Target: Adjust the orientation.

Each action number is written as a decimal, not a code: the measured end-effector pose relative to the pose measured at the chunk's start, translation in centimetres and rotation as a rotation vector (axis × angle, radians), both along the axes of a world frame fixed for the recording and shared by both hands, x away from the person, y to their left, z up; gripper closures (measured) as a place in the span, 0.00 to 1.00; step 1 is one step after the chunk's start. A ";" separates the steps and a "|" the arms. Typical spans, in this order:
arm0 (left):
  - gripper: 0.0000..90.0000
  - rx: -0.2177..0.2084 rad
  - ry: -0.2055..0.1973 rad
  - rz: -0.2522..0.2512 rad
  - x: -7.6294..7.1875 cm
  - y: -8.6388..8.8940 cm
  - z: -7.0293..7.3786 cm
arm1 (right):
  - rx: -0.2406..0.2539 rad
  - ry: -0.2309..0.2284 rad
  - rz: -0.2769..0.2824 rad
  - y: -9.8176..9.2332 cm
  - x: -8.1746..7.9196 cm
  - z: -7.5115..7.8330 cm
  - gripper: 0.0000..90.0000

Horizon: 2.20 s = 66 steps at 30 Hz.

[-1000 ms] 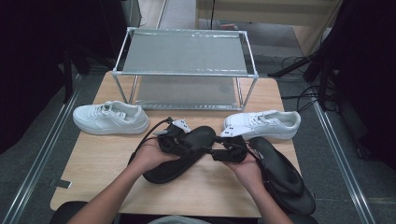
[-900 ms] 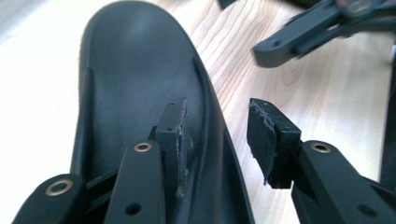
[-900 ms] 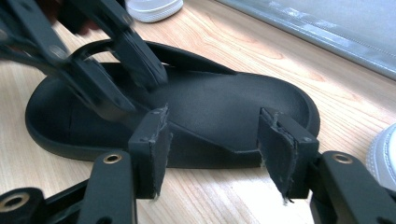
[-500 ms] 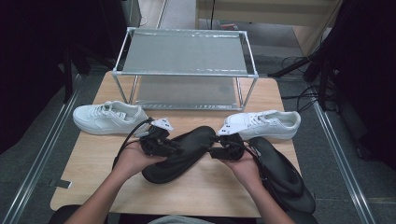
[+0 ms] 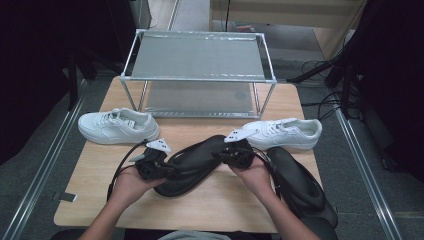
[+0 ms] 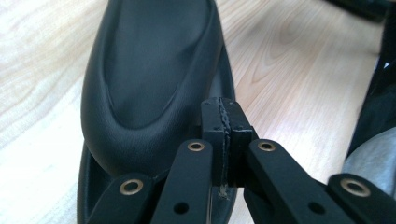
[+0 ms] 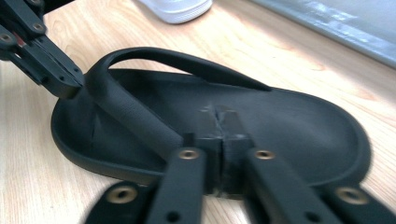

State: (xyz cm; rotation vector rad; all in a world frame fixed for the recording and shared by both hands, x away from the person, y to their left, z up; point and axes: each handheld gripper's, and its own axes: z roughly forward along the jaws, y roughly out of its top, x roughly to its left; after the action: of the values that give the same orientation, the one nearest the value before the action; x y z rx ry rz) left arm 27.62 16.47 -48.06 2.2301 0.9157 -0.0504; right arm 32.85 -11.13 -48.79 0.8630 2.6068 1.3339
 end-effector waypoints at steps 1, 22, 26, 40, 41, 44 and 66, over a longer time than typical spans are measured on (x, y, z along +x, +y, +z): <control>1.00 0.001 0.004 0.007 0.0 0.0 -0.2 | -0.001 0.007 0.004 0.1 0.1 -0.1 1.00; 1.00 0.002 -0.002 0.012 0.0 0.0 -1.5 | -0.109 0.045 0.030 2.4 1.3 -1.9 1.00; 1.00 0.008 -0.005 0.012 0.2 0.2 -1.5 | -0.111 0.049 0.036 2.4 1.2 -1.9 1.00; 1.00 0.009 -0.017 0.033 0.9 0.7 -1.6 | -0.121 0.050 0.046 2.5 0.4 -1.8 1.00; 1.00 0.008 -0.019 0.036 1.0 0.8 -1.6 | -0.122 0.048 0.048 2.5 0.4 -1.8 1.00; 1.00 0.007 -0.023 0.041 1.1 0.8 -1.6 | -0.124 0.048 0.049 2.6 0.1 -1.8 1.00; 0.99 0.004 -0.043 0.068 3.0 0.9 -1.5 | -0.121 0.056 0.107 3.8 -3.0 -1.8 1.00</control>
State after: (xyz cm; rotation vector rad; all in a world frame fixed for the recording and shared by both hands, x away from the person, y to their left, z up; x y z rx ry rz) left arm 30.66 17.42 -49.55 2.1935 0.9679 0.0305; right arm 29.89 -7.29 -50.59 0.7642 2.7789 1.1767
